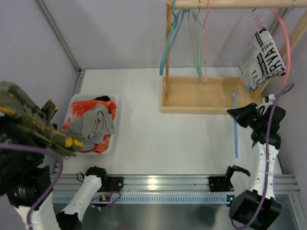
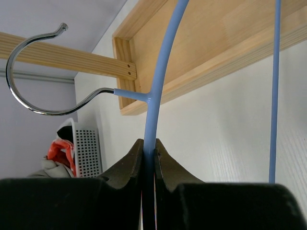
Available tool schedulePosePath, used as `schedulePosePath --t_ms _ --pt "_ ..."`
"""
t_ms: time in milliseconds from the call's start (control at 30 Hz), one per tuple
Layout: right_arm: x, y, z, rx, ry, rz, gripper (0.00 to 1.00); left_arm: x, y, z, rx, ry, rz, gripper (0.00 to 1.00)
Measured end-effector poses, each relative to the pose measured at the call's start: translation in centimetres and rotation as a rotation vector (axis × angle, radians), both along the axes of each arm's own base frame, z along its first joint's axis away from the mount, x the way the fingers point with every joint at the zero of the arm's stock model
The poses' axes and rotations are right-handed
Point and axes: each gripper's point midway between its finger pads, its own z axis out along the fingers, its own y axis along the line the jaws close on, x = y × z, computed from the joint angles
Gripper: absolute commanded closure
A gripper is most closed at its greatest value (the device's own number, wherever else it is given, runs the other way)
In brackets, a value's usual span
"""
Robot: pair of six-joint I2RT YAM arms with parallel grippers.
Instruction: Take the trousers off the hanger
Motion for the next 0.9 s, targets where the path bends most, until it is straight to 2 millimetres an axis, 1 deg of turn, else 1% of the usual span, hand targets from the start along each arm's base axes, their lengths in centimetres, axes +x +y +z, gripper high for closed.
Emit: schedulePosePath --t_ms 33,133,200,267,333,367,400,433,467,600,700,833,900 --pt "0.0 0.1 0.0 0.001 -0.001 0.003 1.00 -1.9 0.4 -0.3 -0.009 -0.015 0.021 1.00" --pt "-0.1 0.2 0.1 0.006 -0.003 0.012 1.00 -6.3 1.0 -1.2 -0.020 -0.052 0.068 1.00" --pt "-0.1 0.3 0.1 0.008 -0.004 0.016 1.00 -8.5 1.1 -2.2 -0.023 -0.061 0.095 1.00" --pt "-0.1 0.3 0.1 0.009 -0.004 0.019 1.00 -9.9 1.2 -3.4 -0.025 -0.052 0.115 1.00" --pt "-0.1 0.4 0.1 0.010 -0.004 0.021 1.00 -10.1 1.2 -4.6 -0.024 -0.030 0.118 1.00" --pt "-0.2 0.4 0.2 0.010 -0.003 0.022 1.00 -9.9 1.2 -5.3 -0.023 -0.011 0.119 1.00" --pt "-0.2 0.4 0.3 0.009 -0.006 0.023 1.00 -9.3 1.1 -6.1 -0.020 0.014 0.117 1.00" --pt "-0.2 0.5 0.5 0.009 -0.009 0.026 1.00 -8.2 1.0 -7.0 -0.010 0.055 0.109 1.00" --pt "-0.3 0.5 0.6 0.008 -0.012 0.027 1.00 -7.5 0.9 -7.5 -0.004 0.081 0.102 1.00" --pt "-0.5 0.7 1.3 0.001 -0.034 0.034 1.00 -3.2 0.2 -10.3 0.033 0.218 0.047 1.00" --pt "-0.6 0.8 1.5 -0.002 -0.040 0.039 1.00 0.0 -0.3 -11.7 0.036 0.291 0.011 1.00" --pt "-0.6 0.8 1.7 -0.007 -0.045 0.042 1.00 6.0 -0.5 -13.7 0.042 0.383 -0.007 1.00" --pt "-0.7 0.8 1.6 -0.007 -0.044 0.041 1.00 10.2 -0.6 -15.7 0.045 0.459 -0.009 1.00"
